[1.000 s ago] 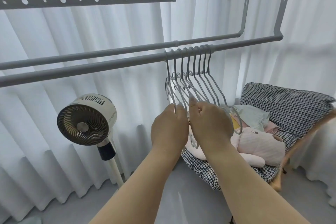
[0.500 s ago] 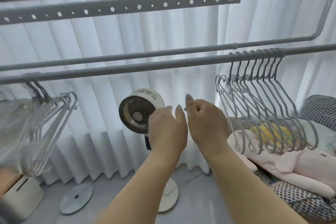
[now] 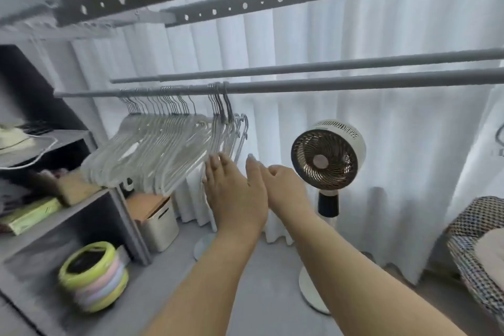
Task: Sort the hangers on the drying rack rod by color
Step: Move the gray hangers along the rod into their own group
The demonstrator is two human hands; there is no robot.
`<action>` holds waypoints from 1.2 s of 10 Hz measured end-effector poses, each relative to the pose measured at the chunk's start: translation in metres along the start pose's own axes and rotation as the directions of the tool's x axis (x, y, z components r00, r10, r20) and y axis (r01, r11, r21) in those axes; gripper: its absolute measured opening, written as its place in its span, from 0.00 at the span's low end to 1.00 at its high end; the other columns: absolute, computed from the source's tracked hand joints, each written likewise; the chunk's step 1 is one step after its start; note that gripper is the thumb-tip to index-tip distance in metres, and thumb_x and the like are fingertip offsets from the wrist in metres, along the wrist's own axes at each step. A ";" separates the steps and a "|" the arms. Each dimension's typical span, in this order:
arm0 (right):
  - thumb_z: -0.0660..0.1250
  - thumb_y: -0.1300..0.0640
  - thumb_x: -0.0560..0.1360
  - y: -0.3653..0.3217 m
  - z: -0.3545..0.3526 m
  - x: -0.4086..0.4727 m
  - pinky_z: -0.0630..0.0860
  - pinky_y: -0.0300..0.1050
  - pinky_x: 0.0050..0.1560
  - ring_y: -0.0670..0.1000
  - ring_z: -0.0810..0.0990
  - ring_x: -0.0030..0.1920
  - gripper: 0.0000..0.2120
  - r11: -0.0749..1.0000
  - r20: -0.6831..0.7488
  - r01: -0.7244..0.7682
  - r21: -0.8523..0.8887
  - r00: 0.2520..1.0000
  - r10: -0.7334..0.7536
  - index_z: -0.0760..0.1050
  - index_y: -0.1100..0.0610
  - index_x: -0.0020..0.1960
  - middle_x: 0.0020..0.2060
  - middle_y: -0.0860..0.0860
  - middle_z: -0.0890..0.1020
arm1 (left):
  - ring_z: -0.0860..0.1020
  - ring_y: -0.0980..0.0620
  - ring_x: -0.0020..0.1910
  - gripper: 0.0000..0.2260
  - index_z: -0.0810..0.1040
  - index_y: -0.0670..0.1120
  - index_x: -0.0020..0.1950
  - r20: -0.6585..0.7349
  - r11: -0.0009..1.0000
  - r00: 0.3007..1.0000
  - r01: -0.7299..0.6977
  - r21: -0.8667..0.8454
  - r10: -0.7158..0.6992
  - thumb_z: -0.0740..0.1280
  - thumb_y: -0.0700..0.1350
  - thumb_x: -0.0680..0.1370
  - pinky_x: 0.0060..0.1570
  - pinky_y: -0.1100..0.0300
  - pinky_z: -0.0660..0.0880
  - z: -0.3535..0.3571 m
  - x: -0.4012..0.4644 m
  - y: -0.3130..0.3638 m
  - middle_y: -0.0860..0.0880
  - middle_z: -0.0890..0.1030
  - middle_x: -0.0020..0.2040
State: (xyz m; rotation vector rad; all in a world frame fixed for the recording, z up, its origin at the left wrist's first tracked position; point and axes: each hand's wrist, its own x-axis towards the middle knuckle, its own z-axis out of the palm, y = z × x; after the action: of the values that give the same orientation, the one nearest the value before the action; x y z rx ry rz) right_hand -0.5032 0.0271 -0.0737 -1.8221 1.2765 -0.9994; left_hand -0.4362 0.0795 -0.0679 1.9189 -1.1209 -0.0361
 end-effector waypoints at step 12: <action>0.55 0.58 0.81 -0.061 0.109 0.066 0.71 0.44 0.51 0.55 0.77 0.55 0.10 0.999 0.333 0.010 -0.032 0.943 0.001 0.72 0.59 0.45 0.45 0.52 0.78 | 0.74 0.50 0.53 0.15 0.79 0.45 0.54 -0.119 0.951 0.992 0.006 -0.308 -0.045 0.54 0.49 0.83 0.56 0.54 0.69 -0.028 0.049 -0.063 0.50 0.79 0.52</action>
State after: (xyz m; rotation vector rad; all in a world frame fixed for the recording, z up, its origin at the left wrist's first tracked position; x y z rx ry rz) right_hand -0.3670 -0.0078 -0.0591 -1.9217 1.0850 -0.6378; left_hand -0.3522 0.0756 -0.0762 1.6338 -0.9460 -0.0978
